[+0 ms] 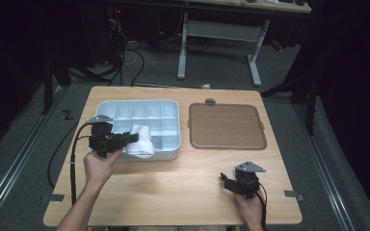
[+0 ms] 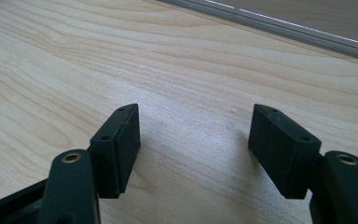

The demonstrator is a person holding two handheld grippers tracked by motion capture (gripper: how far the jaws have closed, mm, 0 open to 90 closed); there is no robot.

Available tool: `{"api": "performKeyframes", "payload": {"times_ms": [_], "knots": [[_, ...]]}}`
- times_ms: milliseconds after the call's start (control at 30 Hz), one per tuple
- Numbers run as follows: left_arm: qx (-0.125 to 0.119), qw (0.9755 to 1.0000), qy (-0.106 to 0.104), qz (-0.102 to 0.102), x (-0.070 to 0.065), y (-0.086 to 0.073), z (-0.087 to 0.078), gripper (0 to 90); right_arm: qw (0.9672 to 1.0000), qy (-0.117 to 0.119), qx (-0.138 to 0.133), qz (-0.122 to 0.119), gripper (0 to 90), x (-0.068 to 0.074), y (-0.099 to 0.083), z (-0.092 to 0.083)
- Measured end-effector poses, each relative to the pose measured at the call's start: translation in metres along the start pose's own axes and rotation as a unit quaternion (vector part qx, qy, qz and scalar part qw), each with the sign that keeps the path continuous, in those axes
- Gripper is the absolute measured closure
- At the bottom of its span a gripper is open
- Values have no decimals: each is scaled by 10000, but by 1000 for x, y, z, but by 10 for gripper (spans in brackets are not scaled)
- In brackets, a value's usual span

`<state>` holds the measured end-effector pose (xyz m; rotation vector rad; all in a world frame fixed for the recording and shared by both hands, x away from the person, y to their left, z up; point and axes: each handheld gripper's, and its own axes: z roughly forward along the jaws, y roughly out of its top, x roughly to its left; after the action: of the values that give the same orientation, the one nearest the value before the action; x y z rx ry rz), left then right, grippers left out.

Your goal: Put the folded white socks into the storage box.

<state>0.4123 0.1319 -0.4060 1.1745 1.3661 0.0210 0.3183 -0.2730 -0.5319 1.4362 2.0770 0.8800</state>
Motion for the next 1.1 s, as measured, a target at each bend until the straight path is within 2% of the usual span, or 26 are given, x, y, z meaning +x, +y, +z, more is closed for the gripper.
{"api": "performKeyframes", "payload": {"times_ms": [200,300,567,800,1100], "knots": [[2,10000,29,0,2,5,4,729,10000,0,-1,-3,342,0,0,0],[-33,9999,19,-97,5,8,6,729,10000,0,-2,-10,343,0,0,0],[-76,9998,53,-187,14,15,8,729,10000,-7,-4,-7,342,0,0,0],[-189,9993,191,-257,21,20,10,729,10000,-11,-2,-9,343,0,0,0],[-186,9987,157,-444,28,22,17,729,10000,-11,-5,-18,343,0,0,0]]}}
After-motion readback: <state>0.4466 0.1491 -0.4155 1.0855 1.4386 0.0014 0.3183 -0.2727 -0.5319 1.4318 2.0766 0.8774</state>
